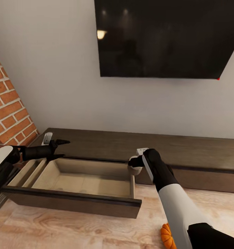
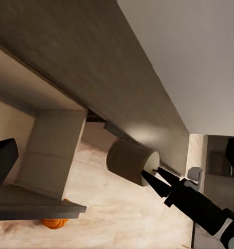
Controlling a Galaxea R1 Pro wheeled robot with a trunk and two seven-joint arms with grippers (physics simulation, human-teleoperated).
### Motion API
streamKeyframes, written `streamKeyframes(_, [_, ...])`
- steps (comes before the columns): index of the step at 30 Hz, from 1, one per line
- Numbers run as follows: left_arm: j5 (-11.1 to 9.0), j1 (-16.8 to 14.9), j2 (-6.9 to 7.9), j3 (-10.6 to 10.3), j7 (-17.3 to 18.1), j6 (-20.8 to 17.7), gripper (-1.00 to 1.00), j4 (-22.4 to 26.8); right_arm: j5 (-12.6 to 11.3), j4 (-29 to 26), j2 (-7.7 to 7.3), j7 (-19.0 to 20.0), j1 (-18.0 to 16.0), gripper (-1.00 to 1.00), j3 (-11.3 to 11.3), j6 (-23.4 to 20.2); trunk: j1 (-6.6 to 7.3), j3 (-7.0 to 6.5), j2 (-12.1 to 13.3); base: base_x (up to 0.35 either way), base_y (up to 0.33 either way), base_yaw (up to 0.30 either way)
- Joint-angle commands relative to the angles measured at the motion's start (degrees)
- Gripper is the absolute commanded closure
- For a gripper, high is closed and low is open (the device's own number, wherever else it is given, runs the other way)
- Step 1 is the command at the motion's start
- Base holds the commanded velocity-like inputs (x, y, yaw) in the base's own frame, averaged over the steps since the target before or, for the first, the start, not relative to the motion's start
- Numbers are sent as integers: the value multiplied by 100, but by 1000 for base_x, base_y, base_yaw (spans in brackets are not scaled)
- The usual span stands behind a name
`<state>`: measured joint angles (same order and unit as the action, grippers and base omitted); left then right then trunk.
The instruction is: Place each of the two pumpkins and all three candles from the living room inside a cabinet in the living room (use any cabinet), then make sure every cabinet is closed, and position the cauldron so it is next to a table in the living room.
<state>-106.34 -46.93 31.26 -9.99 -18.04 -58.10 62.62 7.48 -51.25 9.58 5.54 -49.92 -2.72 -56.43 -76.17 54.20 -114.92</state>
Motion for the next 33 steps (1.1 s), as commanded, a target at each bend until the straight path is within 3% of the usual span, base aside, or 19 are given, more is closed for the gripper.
streamKeyframes(1, [-1, 0, -38, -2, 2, 0, -100, 3, -2, 0, 0, 0, -1, 100, 0, 0, 0, 0, 0, 328, 0, 6])
streamKeyframes(12, [-1, 0, -94, -11, 2, 0, -100, 22, -5, 31, -2, 0, -1, 100, 0, 0, 0, 0, 0, 336, 0, 1])
streamKeyframes(17, [-1, 0, -94, -9, 2, 7, -100, -9, -186, 94, 0, 0, -1, 100, 0, 5, 0, 0, 0, 298, 42, 0])
streamKeyframes(20, [-1, 0, -98, -4, 2, 9, -100, -81, -237, 202, 0, 2, -1, 100, 0, 1, 0, 0, 0, 63, 8, 0])
streamKeyframes(25, [-1, 0, -178, -3, 2, 9, -100, -99, -572, 239, -4, 0, -1, 100, 0, 0, 0, 0, 0, 12, 2, 0])
streamKeyframes(33, [-1, 0, -208, -3, 2, 9, -100, -100, -650, 246, -8, 0, 5, 100, 0, 0, 0, -24, 0, 1, 0, -134])
